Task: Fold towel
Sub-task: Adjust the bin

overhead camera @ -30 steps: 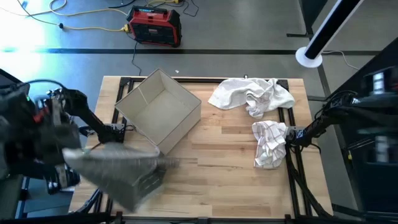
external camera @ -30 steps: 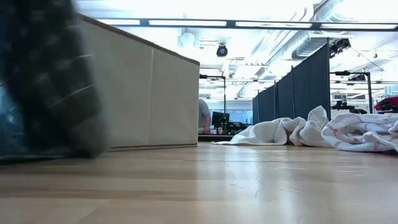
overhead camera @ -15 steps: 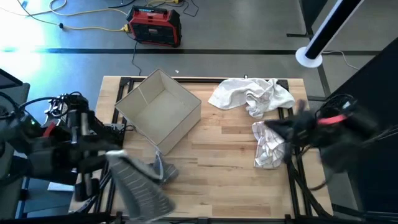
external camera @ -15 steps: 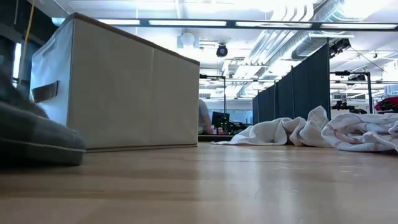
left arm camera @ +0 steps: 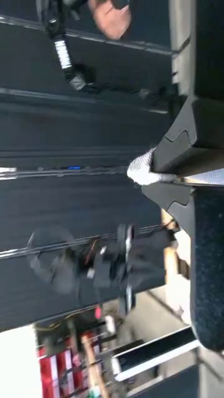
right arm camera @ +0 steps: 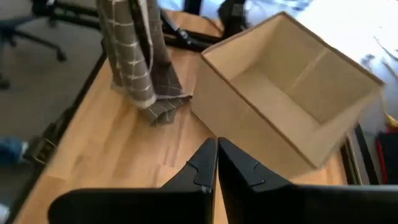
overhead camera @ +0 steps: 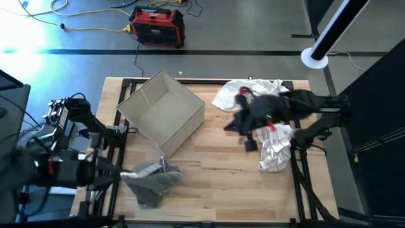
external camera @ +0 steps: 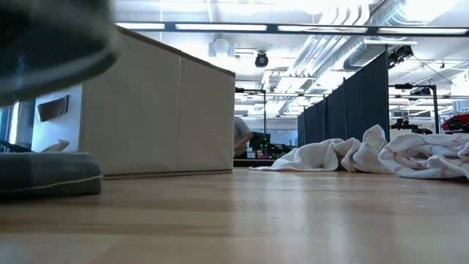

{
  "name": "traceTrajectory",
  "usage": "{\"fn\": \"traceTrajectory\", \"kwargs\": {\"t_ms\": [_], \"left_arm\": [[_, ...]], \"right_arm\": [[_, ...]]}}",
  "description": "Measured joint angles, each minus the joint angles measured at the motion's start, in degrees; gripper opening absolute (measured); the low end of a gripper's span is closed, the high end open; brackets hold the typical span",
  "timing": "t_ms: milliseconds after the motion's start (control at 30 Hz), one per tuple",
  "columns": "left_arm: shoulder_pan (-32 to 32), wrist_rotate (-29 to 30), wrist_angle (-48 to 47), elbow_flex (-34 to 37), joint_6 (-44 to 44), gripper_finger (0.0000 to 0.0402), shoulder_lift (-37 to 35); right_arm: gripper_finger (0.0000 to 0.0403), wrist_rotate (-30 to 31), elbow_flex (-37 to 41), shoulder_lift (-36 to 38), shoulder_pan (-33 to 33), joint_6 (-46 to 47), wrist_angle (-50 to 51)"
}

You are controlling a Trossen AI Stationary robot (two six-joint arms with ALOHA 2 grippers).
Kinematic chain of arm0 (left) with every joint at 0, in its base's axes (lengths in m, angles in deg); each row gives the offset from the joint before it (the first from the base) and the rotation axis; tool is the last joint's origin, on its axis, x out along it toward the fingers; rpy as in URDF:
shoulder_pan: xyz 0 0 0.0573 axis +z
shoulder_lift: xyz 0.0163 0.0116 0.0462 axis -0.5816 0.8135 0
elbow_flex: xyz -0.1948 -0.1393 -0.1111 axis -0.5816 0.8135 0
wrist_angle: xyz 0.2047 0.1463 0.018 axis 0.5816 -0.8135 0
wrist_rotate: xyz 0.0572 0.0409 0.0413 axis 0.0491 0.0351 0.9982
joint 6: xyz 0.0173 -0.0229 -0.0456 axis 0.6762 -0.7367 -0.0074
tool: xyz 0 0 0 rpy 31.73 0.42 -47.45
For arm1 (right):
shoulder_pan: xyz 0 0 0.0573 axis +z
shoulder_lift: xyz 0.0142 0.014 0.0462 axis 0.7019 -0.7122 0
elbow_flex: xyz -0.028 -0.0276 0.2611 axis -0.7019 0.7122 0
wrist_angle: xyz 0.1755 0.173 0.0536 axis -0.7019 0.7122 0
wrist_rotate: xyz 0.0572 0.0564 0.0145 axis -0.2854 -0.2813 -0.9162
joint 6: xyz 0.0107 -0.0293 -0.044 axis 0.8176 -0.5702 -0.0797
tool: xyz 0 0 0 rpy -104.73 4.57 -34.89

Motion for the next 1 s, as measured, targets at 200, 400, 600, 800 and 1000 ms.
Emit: {"fn": "traceTrajectory", "kwargs": {"t_ms": [200, 400, 600, 800, 1000], "left_arm": [[0.06, 0.19, -15.26, 0.0, -20.71, 0.0003, 1.59], [0.06, -0.31, -29.32, 0.0, -38.08, 0.0003, 3.09], [0.08, -3.63, -36.06, 0.02, -50.55, 0.0003, 3.74], [0.08, -6.23, -37.87, 0.05, -56.58, 0.0003, 4.57], [0.08, -7.33, -37.87, 0.05, -58.32, 0.0003, 4.58]], "right_arm": [[0.0001, -5.48, 3.24, -5.32, -6.84, -13.36, -6.44], [0.0004, -7.0, 2.27, -16.09, -10.43, -17.58, -7.26], [0.0068, -3.47, -2.79, -24.05, -12.64, -23.13, -7.43], [0.0167, -2.74, -5.48, -25.33, -13.03, -23.71, -11.22], [0.0213, -5.52, -5.48, -26.97, -13.3, -26.08, -10.85]]}}
